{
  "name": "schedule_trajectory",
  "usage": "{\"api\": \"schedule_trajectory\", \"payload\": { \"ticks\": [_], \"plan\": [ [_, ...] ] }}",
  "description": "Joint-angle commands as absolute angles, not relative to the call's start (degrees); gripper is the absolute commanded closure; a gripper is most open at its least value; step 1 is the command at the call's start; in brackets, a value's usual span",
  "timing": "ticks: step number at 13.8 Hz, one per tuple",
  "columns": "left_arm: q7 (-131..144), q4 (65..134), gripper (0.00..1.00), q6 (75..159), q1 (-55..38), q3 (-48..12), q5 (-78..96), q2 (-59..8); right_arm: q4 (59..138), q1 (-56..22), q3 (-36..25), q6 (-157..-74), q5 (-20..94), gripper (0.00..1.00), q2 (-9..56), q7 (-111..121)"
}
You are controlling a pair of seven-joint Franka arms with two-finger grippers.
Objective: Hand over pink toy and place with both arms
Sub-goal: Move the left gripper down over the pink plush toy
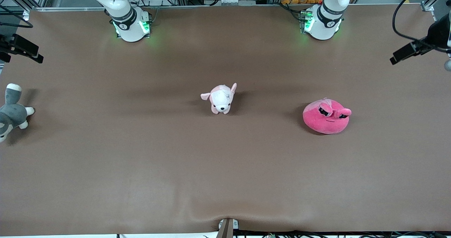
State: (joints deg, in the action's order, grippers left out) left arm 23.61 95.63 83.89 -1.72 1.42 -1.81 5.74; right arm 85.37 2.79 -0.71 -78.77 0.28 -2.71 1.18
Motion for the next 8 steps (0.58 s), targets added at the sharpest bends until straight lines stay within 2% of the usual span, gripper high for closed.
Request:
{"api": "schedule_trajectory", "payload": {
  "ticks": [1,5,8],
  "plan": [
    [33.1,96.9,0.00,86.9,-0.7,1.3,-1.4,3.3,85.1,2.9,-0.6,-78.3,-0.3,0.00,-3.2,0.9],
    [46.5,105.2,0.00,97.5,-0.4,1.2,-1.4,2.9,85.2,2.8,-0.6,-78.3,-0.2,0.00,-3.1,0.8],
    [59.2,108.1,0.00,102.9,-0.9,0.9,-0.9,2.2,85.2,2.9,-0.5,-78.4,-0.1,0.00,-3.1,0.8]
  ]
}}
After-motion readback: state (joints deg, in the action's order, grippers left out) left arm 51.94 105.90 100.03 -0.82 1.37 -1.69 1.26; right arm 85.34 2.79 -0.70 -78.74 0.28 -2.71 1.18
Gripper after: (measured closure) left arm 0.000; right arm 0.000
